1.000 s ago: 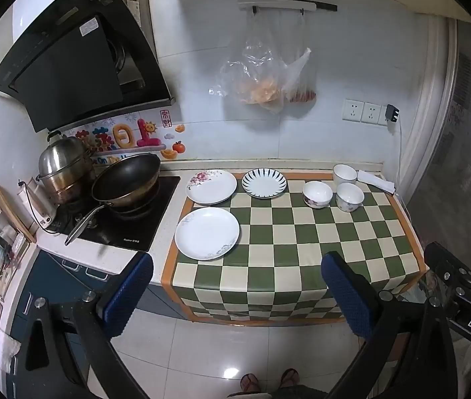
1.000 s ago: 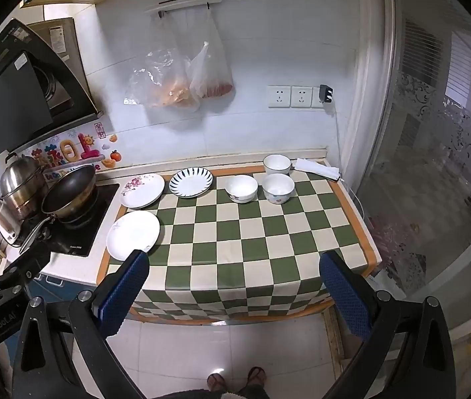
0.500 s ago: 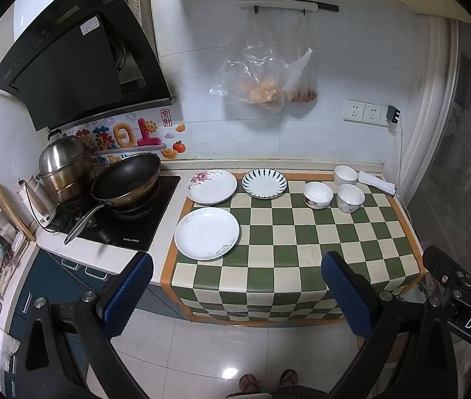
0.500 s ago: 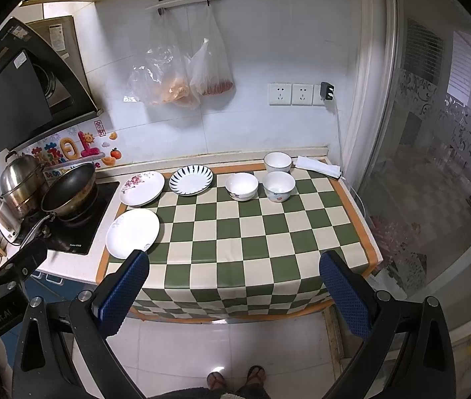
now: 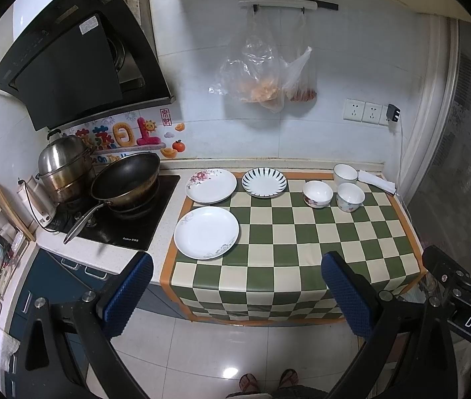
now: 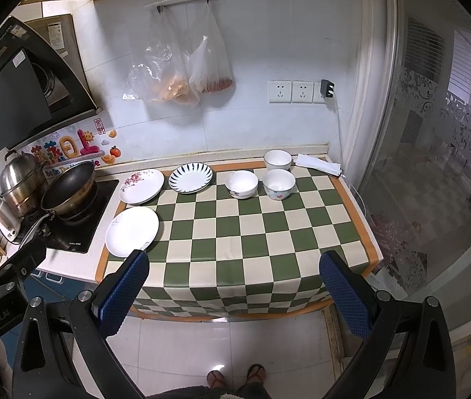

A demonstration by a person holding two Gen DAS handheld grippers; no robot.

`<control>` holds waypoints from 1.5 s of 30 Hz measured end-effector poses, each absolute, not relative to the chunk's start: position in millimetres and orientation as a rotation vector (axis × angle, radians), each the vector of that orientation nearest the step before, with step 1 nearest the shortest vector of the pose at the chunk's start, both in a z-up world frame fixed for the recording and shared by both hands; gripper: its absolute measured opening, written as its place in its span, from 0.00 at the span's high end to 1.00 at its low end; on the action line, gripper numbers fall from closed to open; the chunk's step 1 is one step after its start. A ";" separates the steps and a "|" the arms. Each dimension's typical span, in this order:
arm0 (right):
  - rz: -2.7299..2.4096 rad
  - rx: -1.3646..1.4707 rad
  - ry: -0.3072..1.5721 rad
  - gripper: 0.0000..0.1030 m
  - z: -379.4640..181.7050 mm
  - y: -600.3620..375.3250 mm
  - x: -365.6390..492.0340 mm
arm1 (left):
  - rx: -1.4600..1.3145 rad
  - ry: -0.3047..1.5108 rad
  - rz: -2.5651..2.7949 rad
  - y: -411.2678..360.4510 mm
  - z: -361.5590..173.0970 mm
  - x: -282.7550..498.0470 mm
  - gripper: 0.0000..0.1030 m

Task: Organize plates and bowls

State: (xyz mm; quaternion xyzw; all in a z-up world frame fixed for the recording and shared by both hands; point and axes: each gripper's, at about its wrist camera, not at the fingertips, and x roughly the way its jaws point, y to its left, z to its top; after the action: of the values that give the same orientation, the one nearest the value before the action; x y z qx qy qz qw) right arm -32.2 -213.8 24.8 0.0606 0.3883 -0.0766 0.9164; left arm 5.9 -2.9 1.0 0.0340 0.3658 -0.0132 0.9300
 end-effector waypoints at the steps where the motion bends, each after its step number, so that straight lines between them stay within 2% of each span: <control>1: -0.158 0.125 0.799 0.00 23.1 -213.2 -32.5 | 0.070 0.749 -0.028 -3.1 0.9 6.4 0.00; 17: -0.160 0.133 0.800 0.00 9.8 -213.4 -34.0 | 0.070 0.748 -0.025 -4.7 0.6 6.0 0.00; 45: -0.164 0.132 0.804 0.00 19.6 -210.5 -21.0 | 0.068 0.750 -0.025 -1.1 -7.3 16.6 0.00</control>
State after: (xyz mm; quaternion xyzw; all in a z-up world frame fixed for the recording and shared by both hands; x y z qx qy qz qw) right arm -21.0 -210.5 19.6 0.0641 0.3904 -0.0797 0.9149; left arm 16.6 -1.1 -7.3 0.0334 0.3662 -0.0120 0.9299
